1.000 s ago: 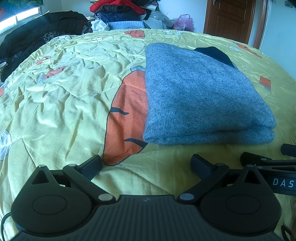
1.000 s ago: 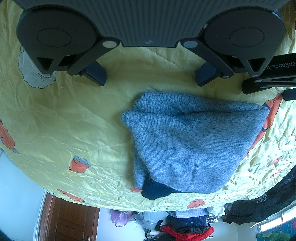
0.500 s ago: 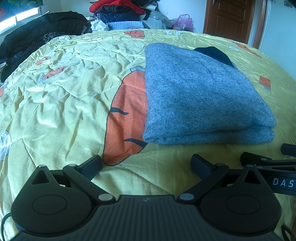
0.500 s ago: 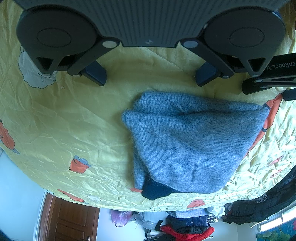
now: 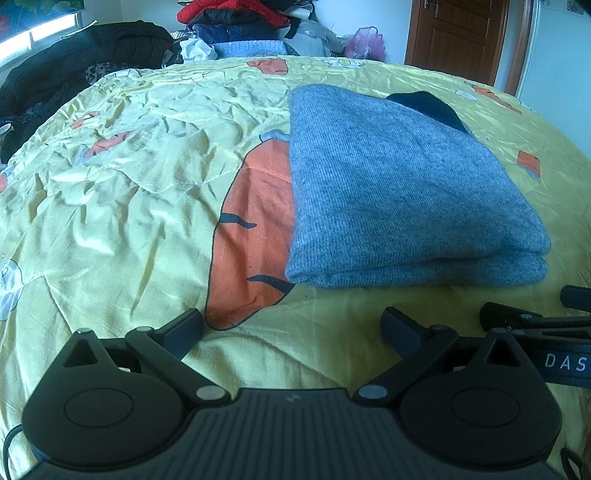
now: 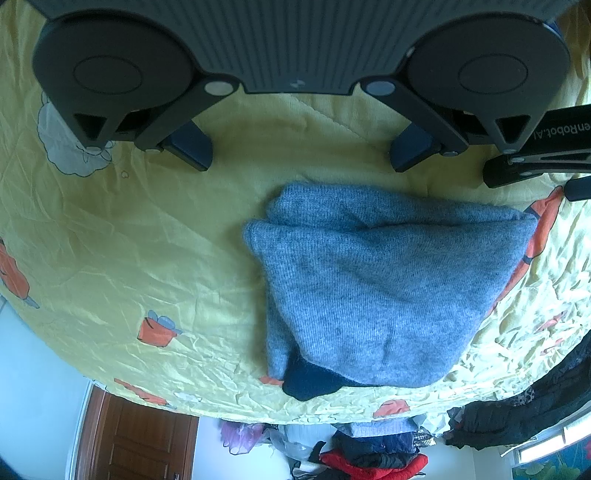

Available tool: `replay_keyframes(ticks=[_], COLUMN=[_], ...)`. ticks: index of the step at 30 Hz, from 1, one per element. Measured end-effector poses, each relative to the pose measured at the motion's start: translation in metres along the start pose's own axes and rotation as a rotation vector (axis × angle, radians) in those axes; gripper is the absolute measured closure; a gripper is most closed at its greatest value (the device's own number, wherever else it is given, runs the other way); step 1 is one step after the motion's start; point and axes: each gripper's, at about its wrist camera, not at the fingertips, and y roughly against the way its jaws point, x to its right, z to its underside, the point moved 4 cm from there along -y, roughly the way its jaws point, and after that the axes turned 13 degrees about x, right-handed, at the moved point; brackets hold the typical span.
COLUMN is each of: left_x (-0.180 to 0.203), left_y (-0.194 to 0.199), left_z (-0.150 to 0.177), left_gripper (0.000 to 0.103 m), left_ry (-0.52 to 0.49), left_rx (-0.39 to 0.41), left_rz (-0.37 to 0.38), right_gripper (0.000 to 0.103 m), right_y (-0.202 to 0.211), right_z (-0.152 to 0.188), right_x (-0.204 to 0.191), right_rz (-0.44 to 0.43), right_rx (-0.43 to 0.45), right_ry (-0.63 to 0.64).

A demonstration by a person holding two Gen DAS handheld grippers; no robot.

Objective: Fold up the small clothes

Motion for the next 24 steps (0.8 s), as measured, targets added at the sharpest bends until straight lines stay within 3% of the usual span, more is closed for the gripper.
replay_keyframes(ticks=[13,24], left_x=[-0.001,0.001], left_y=[0.006,0.022], left_z=[0.000,-0.013], left_gripper=[0.000,0.000], left_ry=[0.003,0.013], left_rx=[-0.025,0.009], left_rz=[0.010,0.026], right_gripper=[0.000,0.000], right_y=[0.002,0.014], right_z=[-0.004,-0.012], right_x=[0.003,0.006], right_rz=[-0.012,-0.016], right_rx=[-0.031,-0.017], right_ry=[-0.020,-0.041])
